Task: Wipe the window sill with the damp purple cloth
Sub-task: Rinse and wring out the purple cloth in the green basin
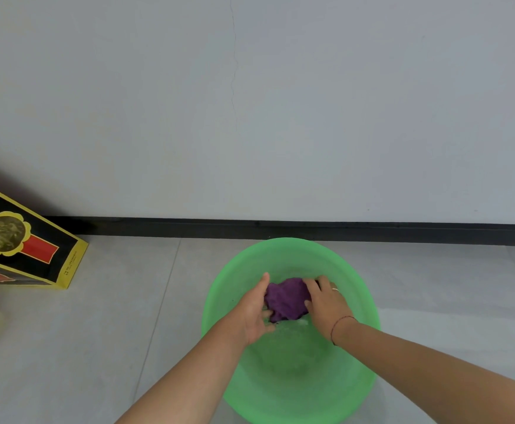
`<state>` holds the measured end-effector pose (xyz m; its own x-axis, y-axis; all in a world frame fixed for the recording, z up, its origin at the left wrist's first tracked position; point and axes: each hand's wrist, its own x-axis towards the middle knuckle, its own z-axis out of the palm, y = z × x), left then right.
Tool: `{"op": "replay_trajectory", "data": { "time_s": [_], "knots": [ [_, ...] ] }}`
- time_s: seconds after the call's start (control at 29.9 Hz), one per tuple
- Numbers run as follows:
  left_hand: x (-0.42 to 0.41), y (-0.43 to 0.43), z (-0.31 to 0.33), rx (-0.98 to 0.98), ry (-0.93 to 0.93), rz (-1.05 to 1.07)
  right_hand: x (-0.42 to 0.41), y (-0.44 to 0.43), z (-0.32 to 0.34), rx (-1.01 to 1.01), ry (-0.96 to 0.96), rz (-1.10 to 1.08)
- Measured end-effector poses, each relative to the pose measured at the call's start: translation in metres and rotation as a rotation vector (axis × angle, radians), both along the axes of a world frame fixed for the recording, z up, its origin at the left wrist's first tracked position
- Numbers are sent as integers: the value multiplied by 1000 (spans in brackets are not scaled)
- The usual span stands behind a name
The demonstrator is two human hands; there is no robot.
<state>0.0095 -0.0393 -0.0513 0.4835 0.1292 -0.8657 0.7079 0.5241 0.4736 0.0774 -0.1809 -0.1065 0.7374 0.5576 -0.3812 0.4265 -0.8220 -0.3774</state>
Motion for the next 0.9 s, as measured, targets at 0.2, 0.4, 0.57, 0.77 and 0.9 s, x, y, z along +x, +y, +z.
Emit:
{"op": "replay_trajectory", "data": {
  "time_s": [0.2, 0.4, 0.57, 0.77, 0.9],
  "knots": [
    [-1, 4, -4, -123, 73, -36, -4, 23, 29, 338, 487, -288],
    [4, 8, 1, -288, -83, 190, 2, 33, 67, 856, 961, -357],
    [7, 2, 6, -303, -146, 158, 10, 28, 60, 955, 824, -628],
    [-2, -10, 8, -344, -170, -71, -10, 34, 47, 922, 1076, -552],
    [-3, -5, 9, -437, -130, -149, -2, 29, 53, 944, 1046, -430]
  ]
}}
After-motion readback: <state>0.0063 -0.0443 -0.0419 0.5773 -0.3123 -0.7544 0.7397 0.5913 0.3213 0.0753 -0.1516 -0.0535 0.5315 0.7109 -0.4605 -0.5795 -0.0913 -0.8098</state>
